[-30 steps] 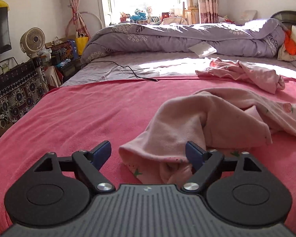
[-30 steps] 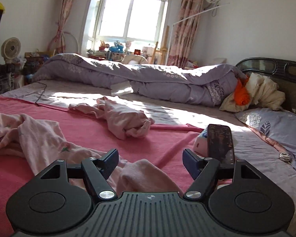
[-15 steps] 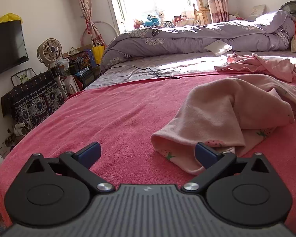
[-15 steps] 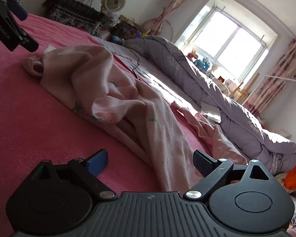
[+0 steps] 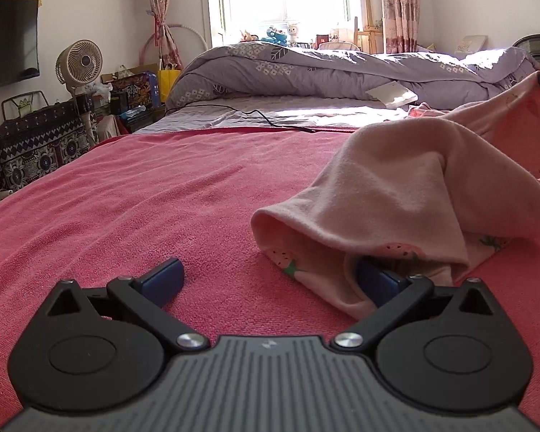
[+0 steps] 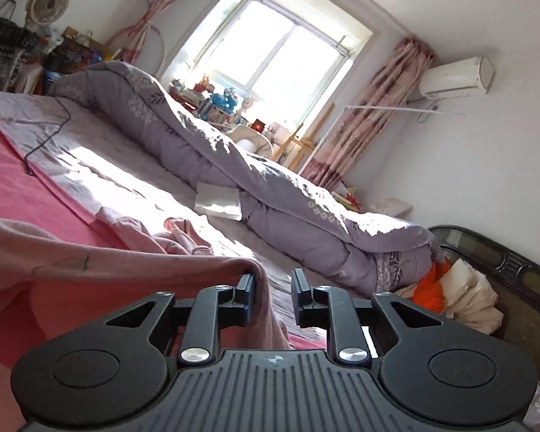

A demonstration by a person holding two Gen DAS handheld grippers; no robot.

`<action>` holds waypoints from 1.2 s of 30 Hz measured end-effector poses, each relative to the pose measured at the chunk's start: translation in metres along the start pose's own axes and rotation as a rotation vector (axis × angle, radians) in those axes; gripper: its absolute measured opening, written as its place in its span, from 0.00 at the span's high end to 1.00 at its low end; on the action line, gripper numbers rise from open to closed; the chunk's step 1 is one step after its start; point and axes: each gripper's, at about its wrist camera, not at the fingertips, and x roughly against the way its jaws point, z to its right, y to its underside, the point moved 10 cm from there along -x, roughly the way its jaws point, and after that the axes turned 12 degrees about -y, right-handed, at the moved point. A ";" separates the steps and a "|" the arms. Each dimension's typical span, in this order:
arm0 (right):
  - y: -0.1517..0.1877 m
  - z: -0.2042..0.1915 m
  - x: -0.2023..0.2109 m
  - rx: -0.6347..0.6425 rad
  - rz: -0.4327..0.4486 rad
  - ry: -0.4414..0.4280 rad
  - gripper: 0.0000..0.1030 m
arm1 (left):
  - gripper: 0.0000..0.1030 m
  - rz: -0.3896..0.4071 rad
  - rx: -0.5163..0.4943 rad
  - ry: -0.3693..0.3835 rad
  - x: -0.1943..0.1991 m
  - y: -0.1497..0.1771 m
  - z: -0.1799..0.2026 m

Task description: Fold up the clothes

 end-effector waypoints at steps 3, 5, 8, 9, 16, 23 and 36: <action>0.003 -0.008 -0.018 -0.227 -0.074 -0.174 0.55 | 0.00 0.013 0.000 -0.002 0.001 -0.001 0.001; 0.005 -0.048 0.018 -0.229 0.000 -0.469 0.25 | 0.00 0.018 0.003 0.005 0.002 -0.001 0.000; 0.022 -0.113 0.084 -0.047 0.035 -0.841 0.04 | 0.00 0.020 0.007 0.010 0.002 -0.001 -0.001; 0.033 -0.129 0.092 0.030 -0.006 -0.864 0.03 | 0.00 0.020 0.008 0.011 0.002 -0.001 -0.002; 0.030 -0.150 0.092 0.060 -0.049 -0.660 0.92 | 0.00 0.010 0.015 0.016 0.008 -0.005 -0.008; -0.138 -0.102 0.067 0.062 0.272 -0.394 0.92 | 0.00 0.017 0.025 0.013 0.005 -0.003 -0.006; -0.090 -0.141 0.029 0.023 0.163 -0.769 0.03 | 0.00 0.095 0.030 0.151 0.055 -0.013 -0.003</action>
